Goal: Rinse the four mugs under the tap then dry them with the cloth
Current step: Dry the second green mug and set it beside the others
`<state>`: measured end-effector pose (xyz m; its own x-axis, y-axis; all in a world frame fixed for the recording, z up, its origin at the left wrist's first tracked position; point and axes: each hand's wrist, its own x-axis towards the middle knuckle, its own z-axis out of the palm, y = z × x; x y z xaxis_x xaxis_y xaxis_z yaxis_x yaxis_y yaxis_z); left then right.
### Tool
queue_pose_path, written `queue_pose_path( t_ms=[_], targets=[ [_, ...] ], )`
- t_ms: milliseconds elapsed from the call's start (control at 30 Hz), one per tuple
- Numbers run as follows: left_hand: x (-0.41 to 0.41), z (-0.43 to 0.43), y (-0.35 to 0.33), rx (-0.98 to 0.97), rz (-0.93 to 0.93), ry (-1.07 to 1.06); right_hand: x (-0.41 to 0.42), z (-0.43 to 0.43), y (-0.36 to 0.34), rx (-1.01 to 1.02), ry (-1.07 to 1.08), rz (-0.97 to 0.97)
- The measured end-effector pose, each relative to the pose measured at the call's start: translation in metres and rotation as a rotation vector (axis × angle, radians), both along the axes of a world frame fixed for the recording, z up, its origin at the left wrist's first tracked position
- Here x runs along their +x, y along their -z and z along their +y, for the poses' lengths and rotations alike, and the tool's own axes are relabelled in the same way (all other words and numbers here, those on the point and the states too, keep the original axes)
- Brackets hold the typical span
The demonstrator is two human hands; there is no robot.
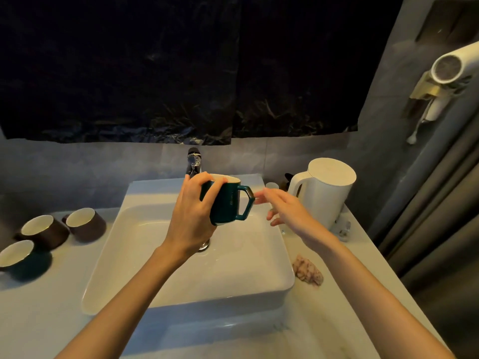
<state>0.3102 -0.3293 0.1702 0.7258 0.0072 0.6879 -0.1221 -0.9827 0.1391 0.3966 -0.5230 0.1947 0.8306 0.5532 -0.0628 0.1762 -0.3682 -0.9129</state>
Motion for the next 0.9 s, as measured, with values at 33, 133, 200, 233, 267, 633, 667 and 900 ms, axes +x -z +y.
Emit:
queue_pose_path(
  t_ms=[33,133,200,233,267,633,667,900],
  targets=[
    [-0.001,0.003,-0.001,0.025,-0.014,-0.002,-0.003,0.007,-0.007,-0.005,-0.045,0.023],
    [-0.007,0.014,-0.001,0.11,-0.06,-0.006,-0.01,0.026,-0.019,0.041,-0.159,0.21],
    [-0.015,0.019,-0.001,0.142,-0.085,0.003,-0.014,0.036,-0.023,0.124,-0.252,0.398],
    [-0.019,0.022,-0.002,0.145,-0.091,0.0,-0.016,0.041,-0.024,0.169,-0.286,0.474],
    [-0.023,0.025,-0.003,0.145,-0.087,-0.008,-0.018,0.046,-0.025,0.214,-0.305,0.534],
    [-0.109,0.084,-0.017,-0.912,0.185,-0.127,-0.056,0.124,-0.022,0.12,-0.326,0.217],
    [-0.117,0.092,-0.019,-0.97,0.172,-0.123,-0.06,0.132,-0.02,0.115,-0.343,0.215],
    [-0.173,0.165,-0.003,-1.102,0.101,-0.204,-0.104,0.211,0.003,0.123,-0.469,0.262]
  ],
)
